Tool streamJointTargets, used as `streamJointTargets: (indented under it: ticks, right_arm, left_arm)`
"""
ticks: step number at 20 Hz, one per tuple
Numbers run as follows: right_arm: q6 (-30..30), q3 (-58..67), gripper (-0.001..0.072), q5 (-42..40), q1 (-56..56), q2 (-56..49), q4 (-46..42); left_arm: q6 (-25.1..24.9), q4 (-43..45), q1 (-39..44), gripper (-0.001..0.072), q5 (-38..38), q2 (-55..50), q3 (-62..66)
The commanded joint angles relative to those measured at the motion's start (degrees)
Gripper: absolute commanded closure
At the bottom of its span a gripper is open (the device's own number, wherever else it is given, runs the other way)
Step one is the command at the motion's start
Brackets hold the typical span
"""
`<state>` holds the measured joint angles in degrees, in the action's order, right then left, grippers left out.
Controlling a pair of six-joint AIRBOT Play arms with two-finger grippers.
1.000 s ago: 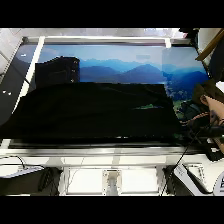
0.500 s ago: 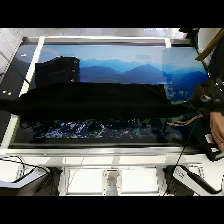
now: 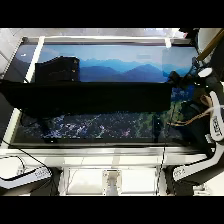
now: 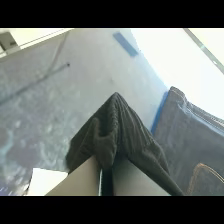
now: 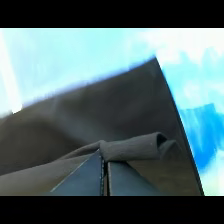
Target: Fold the clothes and pants, and hang the long-sleeved shirts on hangers.
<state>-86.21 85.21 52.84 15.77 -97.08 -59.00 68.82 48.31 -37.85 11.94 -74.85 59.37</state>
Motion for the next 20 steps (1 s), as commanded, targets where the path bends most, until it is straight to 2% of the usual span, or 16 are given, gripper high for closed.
streamJointTargets:
  ticks: [1,4,5,6,7,8,9,12,14,17,19,20]
  right_arm:
    - [-1.6,5.7,0.0705,-5.2,-2.5,-6.7,0.4]
    - [-1.7,5.7,0.0704,-9.1,-4.2,-7.4,0.3]
    - [-1.7,5.8,0.0704,-9.8,-4.5,-7.3,0.5]
    - [-1.8,6.1,0.0688,-9.9,-4.5,-7.3,0.7]
    - [-1.8,6.7,0.0582,-9.7,-4.5,-7.3,0.7]
    - [-1.8,7.6,0.0394,-8.8,-4.3,-7.1,0.7]
    - [-1.8,8.8,0.0332,-7.1,-3.9,-7.1,0.3]
    - [-1.8,14.4,0.0336,1.7,-1.9,-7.0,-4.4]
    - [-1.6,18.6,0.0337,9.5,-0.3,-7.0,-10.0]
    - [-1.7,21.9,0.0337,20.1,2.4,-7.0,-14.5]
    - [-1.0,21.8,0.0335,25.0,5.3,-7.7,-11.2]
    - [1.6,21.8,0.0331,28.1,7.4,-8.7,-6.2]
  left_arm:
    - [0.2,1.2,4.6,0.0692,-8.4,-4.3,0.0]
    - [0.2,1.2,7.1,0.0689,-13.2,-6.4,0.0]
    - [0.2,1.2,7.8,0.0657,-15.3,-6.4,0.0]
    - [0.2,1.2,8.5,0.0427,-17.2,-6.3,0.1]
    - [0.2,1.2,9.1,0.0086,-17.6,-5.9,0.5]
    - [0.2,1.2,9.5,0.0015,-17.5,-5.2,0.9]
    - [0.2,1.2,10.1,0.0016,-17.5,-3.7,1.3]
    - [0.2,2.9,13.3,0.0074,-17.3,3.7,1.7]
    - [0.2,11.5,17.3,0.0074,-14.5,9.4,1.7]
    - [0.2,25.1,26.8,0.0074,-1.0,16.5,1.7]
    - [0.2,27.1,33.6,0.0075,7.8,17.6,1.7]
    - [0.2,27.1,37.1,0.0076,11.5,17.2,1.7]
